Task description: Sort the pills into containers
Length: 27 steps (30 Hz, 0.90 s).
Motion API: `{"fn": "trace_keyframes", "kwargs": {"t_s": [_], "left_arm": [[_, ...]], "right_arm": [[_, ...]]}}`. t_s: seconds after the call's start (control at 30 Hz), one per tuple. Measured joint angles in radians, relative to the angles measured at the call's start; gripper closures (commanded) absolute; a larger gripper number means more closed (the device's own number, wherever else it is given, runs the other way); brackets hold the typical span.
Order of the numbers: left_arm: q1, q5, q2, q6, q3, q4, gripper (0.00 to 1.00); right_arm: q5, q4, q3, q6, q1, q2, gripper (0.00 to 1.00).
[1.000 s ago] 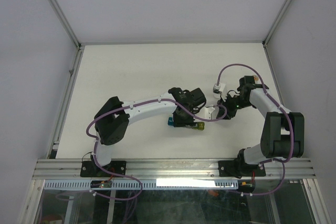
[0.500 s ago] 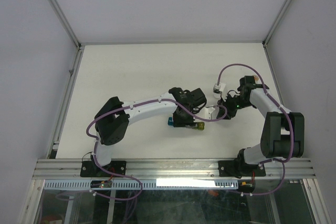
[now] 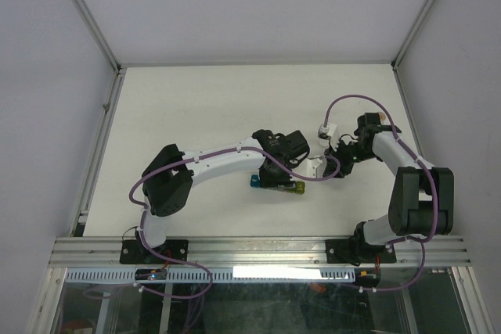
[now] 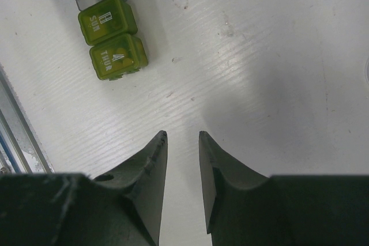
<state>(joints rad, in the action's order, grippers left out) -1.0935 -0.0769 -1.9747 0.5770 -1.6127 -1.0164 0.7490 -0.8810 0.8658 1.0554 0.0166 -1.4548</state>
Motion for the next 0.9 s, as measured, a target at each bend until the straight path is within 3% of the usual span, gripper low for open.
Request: {"fn": "trace_keyframes", "kwargs": {"t_s": [0.9], "left_arm": [[-0.013,-0.012,-0.025,-0.01,-0.009,-0.017,1.0]], "right_arm": [[0.0,0.0,0.0,0.0,0.004,0.0,0.69]]}}
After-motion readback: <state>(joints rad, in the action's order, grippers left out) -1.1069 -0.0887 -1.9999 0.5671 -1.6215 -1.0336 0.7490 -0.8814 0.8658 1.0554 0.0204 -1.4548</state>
